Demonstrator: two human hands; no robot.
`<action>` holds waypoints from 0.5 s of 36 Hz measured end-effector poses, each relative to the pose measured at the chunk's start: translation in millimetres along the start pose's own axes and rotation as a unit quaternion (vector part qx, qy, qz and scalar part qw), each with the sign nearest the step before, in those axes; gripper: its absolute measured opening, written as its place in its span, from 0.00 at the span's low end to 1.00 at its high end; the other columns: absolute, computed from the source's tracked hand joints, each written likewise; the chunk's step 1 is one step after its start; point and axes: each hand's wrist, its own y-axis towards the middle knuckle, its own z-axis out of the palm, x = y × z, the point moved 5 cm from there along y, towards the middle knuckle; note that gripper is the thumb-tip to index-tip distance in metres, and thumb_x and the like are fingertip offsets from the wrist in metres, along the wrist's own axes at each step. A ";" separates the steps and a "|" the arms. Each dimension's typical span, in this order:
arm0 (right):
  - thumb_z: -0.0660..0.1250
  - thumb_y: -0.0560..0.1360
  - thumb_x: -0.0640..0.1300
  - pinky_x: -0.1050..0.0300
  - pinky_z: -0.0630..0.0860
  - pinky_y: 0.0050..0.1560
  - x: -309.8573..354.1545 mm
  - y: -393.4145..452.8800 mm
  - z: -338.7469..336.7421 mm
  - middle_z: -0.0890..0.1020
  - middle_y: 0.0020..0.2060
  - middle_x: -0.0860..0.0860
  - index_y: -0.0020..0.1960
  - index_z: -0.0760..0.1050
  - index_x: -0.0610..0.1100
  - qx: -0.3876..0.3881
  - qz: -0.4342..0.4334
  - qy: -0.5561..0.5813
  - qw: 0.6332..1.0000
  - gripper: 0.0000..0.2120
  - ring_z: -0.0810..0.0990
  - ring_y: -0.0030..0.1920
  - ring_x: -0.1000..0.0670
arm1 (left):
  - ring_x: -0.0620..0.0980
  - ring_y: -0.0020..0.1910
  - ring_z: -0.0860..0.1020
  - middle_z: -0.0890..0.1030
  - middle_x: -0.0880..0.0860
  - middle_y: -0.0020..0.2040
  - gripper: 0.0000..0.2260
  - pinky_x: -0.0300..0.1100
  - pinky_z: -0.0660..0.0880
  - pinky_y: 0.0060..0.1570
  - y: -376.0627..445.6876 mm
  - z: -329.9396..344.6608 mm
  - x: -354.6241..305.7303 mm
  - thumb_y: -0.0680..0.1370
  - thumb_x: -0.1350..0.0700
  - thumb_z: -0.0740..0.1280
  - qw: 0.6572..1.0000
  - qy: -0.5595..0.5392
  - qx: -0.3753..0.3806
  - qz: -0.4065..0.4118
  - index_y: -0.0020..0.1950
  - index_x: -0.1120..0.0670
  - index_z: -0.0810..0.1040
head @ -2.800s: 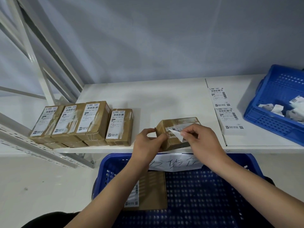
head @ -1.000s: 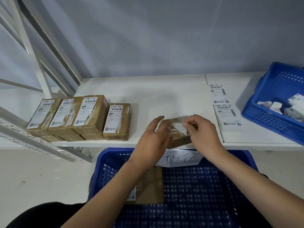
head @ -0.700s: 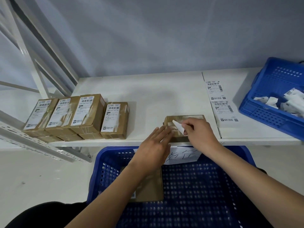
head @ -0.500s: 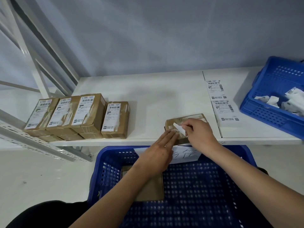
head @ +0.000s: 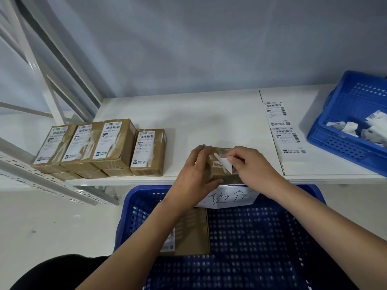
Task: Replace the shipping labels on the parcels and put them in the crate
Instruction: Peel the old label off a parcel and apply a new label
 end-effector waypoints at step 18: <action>0.71 0.77 0.51 0.54 0.77 0.45 19.4 -11.7 -6.8 0.83 0.40 0.57 0.51 0.84 0.52 -0.008 -0.041 -0.041 0.998 0.06 0.80 0.41 0.54 | 0.57 0.60 0.76 0.71 0.58 0.66 0.34 0.45 0.79 0.59 -2.9 -10.7 -15.9 0.68 0.49 0.82 0.997 0.053 -0.063 0.010 0.70 0.57 0.73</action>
